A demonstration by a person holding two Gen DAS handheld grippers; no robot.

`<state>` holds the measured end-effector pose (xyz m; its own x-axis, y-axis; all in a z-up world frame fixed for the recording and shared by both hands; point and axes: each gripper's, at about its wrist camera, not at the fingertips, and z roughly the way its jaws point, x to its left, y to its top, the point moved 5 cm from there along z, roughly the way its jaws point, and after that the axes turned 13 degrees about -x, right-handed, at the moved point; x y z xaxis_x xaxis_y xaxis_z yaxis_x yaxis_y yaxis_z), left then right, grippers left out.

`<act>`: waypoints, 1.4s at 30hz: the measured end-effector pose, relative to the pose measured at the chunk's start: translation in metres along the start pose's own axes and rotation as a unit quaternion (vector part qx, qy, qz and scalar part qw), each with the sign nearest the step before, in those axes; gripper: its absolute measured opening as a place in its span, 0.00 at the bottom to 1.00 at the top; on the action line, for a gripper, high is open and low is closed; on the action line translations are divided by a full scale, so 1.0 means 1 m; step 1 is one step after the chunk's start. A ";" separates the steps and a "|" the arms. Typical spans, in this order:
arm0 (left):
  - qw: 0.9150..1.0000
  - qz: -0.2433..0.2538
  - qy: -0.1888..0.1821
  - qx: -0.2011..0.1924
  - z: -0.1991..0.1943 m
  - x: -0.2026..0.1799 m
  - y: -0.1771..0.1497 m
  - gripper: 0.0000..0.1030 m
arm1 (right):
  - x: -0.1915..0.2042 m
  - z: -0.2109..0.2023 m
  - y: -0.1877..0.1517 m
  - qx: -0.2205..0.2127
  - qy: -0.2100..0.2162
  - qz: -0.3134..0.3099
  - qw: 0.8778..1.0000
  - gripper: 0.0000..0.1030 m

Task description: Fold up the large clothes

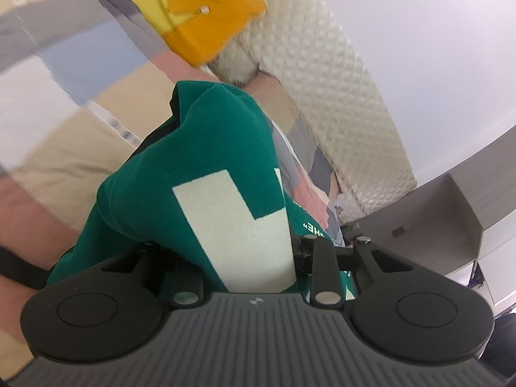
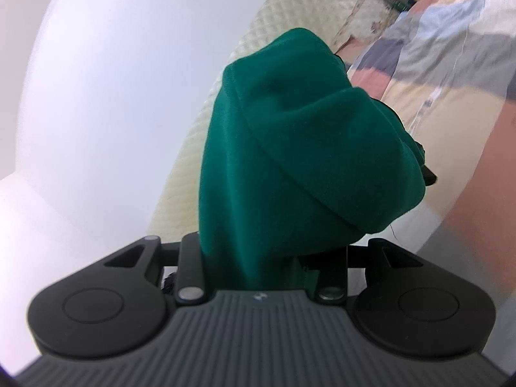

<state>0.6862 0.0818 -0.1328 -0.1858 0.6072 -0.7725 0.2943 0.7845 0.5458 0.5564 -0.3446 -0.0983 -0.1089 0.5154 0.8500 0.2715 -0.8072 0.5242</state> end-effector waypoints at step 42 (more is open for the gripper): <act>0.987 0.083 -0.068 0.117 0.245 0.027 -0.177 0.37 | -0.252 0.041 0.023 -0.012 -0.091 0.011 0.996 0.43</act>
<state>0.8593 -0.0715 -0.3294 0.0067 0.6893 -0.7244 0.5216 0.6156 0.5907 0.6292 -0.4809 -0.3026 0.0720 0.5401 0.8385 0.2494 -0.8237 0.5092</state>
